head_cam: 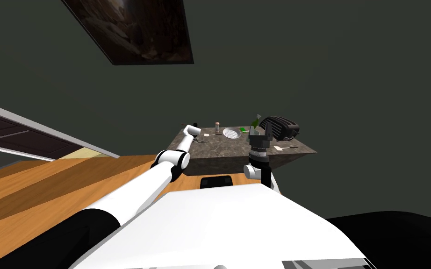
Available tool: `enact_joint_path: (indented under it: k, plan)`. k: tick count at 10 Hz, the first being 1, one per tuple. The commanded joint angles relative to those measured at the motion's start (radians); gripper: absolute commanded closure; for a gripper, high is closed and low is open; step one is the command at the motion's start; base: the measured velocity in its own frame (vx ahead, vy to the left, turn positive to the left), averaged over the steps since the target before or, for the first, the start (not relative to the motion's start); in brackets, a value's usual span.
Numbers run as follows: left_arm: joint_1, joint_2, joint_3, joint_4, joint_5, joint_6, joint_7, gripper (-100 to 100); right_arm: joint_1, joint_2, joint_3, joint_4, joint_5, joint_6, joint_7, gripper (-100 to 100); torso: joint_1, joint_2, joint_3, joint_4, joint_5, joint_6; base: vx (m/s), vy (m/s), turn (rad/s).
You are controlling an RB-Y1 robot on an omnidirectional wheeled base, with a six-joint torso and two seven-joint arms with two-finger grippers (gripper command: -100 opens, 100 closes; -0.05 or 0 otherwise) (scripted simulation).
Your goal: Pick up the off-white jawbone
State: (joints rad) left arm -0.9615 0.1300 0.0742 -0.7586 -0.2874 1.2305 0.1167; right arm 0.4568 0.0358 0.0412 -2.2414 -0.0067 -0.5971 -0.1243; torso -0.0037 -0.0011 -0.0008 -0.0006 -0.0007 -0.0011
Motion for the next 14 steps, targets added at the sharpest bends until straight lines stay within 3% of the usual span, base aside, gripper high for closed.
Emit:
enact_joint_path:
  k: [1,4,7,8,9,10,13,14]
  plan:
    - [-0.017,-0.005,0.005,0.039,0.005,0.035,0.008,-100,0.000,0.000,0.000,0.000,0.000,0.000,0.000,0,0.000,0.000,0.000,0.000,0.000,0.000,0.032,-0.043,-0.071]
    - [-0.047,-0.023,0.018,0.112,0.017,0.108,0.020,-100,0.000,0.000,0.000,0.000,0.000,0.000,0.000,0,-0.003,-0.002,-0.001,0.000,-0.001,0.000,0.056,-0.077,-0.077]
    - [-0.047,-0.035,0.023,0.143,0.022,0.139,0.024,-100,0.000,0.000,0.000,0.000,0.000,0.000,0.000,0,0.001,-0.001,0.000,0.000,0.000,0.000,0.034,-0.027,-0.024]
    - [-0.057,-0.034,0.021,0.147,0.020,0.127,0.026,-100,0.000,0.000,0.000,0.000,0.000,0.000,0.000,0,0.002,0.000,0.000,0.000,0.000,0.000,0.014,-0.010,-0.009]
    - [-0.058,-0.035,0.021,0.153,0.020,0.127,0.029,0,0.000,0.000,0.000,0.000,0.000,0.000,0.000,0,0.002,0.001,0.000,0.000,0.001,0.000,0.000,0.000,0.000]
    - [-0.039,-0.032,0.018,0.162,0.021,0.098,0.029,-100,0.000,0.000,0.000,0.000,0.000,0.000,0.000,0,0.003,0.001,0.001,0.000,0.001,0.000,0.027,-0.002,0.007]
    - [-0.030,-0.031,0.016,0.168,0.022,0.084,0.030,-100,0.000,0.000,0.000,0.000,0.000,0.000,0.000,0,0.004,-0.001,0.000,0.000,0.001,0.000,0.033,-0.002,0.008]
    - [-0.030,-0.030,0.016,0.171,0.022,0.080,0.031,100,0.000,0.000,0.000,0.000,0.000,0.000,0.000,0,0.003,0.000,0.000,0.000,0.001,0.000,0.000,0.000,0.000]
